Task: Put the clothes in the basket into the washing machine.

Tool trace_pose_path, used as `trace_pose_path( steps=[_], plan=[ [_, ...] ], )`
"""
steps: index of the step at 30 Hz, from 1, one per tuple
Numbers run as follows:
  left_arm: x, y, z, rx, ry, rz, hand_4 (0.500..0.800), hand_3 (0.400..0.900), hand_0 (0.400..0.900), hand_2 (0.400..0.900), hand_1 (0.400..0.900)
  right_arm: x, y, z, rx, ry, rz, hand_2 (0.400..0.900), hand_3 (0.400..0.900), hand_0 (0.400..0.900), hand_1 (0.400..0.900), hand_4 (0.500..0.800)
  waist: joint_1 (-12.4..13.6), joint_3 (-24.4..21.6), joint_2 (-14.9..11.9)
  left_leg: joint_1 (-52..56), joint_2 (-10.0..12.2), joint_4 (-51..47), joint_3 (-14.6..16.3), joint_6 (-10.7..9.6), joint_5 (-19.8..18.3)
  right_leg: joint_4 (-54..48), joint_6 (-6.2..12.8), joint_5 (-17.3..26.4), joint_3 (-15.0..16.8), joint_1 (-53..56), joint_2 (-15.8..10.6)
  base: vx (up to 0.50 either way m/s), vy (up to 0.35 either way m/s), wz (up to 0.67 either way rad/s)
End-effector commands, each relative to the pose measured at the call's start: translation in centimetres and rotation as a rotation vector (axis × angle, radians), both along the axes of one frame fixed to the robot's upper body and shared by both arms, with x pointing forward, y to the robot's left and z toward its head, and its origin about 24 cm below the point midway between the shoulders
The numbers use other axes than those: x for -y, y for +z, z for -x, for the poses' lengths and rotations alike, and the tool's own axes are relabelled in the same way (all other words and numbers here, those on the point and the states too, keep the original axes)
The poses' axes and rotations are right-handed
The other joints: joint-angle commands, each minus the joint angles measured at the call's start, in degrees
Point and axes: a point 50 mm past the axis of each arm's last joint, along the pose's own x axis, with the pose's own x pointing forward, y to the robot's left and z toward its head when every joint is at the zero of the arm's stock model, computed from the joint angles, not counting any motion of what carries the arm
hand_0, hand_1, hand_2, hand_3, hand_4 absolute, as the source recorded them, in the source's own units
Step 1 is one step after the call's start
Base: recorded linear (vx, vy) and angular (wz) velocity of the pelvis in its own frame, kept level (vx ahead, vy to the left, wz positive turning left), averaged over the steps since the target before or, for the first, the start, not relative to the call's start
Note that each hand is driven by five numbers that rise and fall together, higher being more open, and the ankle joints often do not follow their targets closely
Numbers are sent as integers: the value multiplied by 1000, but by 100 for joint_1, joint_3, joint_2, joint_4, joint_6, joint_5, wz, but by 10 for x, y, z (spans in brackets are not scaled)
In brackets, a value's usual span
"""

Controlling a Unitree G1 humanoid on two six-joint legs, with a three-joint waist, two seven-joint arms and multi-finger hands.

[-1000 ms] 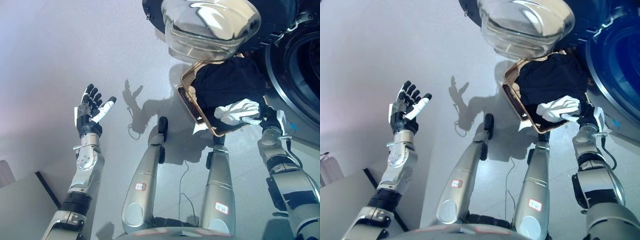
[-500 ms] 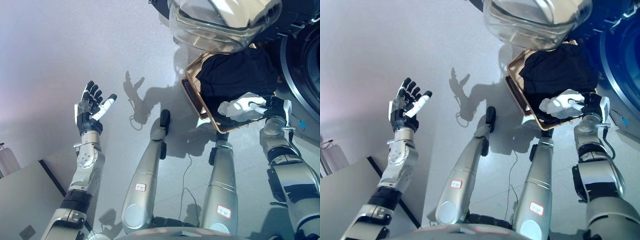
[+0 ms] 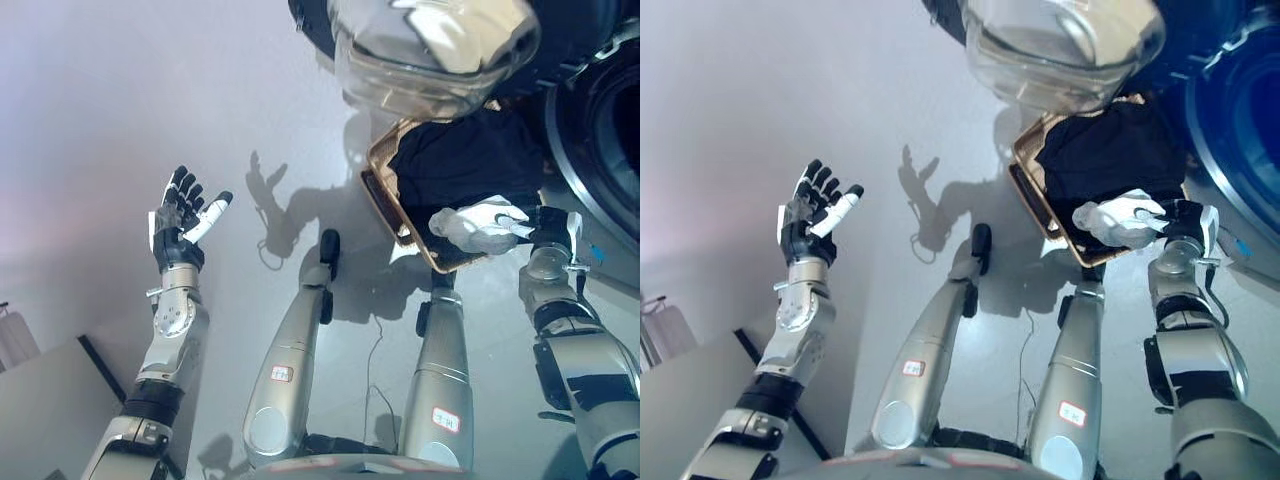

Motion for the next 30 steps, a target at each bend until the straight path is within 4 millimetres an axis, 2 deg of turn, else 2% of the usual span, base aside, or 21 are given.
trace_pose_path(
  steps=[1, 8, 15, 26, 27, 30],
  plan=[
    [-30, 17, 4, 114, 143, -8, 800, 900, 900, 900, 900, 26, 26, 10, 231, -158, -90, 400, 400, 400, 400, 500, -241, -280, 379, 19, 304, -184, -406, -264, -108, -591, 55, 536, 70, 462, -259, 34, 6, -14],
    [-32, 20, 4, 130, 159, 37, 800, 900, 900, 900, 900, 29, 47, 7, 624, -295, -436, 400, 400, 400, 400, 500, -309, -379, 454, -46, 338, -290, -278, -269, -68, -930, 97, 707, 170, 403, -271, 1, -3, -14],
    [-26, 15, 7, 111, 141, 64, 800, 900, 900, 900, 900, 38, 74, 7, 913, -378, -646, 400, 400, 400, 400, 500, -322, -465, 580, -38, 345, -397, -211, -299, -71, -1051, 106, 776, 261, 343, -301, 9, 0, -2],
    [-24, 15, 5, 117, 111, 76, 800, 900, 900, 900, 900, 53, 109, 15, 1221, -394, -776, 400, 400, 400, 400, 500, -323, -713, 706, 205, 385, -653, -151, -353, -6, -1185, 127, 796, 259, 473, -319, 35, -31, -4],
    [-25, 17, 5, 122, 109, 72, 800, 900, 900, 900, 900, 58, 122, 19, 1297, -386, -775, 400, 400, 400, 400, 500, -339, -780, 695, 303, 411, -692, -140, -372, -63, -1180, 131, 717, 238, 542, -315, 30, -49, -1],
    [-26, 20, 5, 132, 109, 64, 800, 900, 900, 900, 900, 70, 144, 31, 1421, -391, -760, 400, 400, 400, 400, 500, -359, -842, 679, 381, 437, -791, -150, -411, -24, -1191, 134, 696, 229, 586, -297, 39, -55, 1]
  ],
)
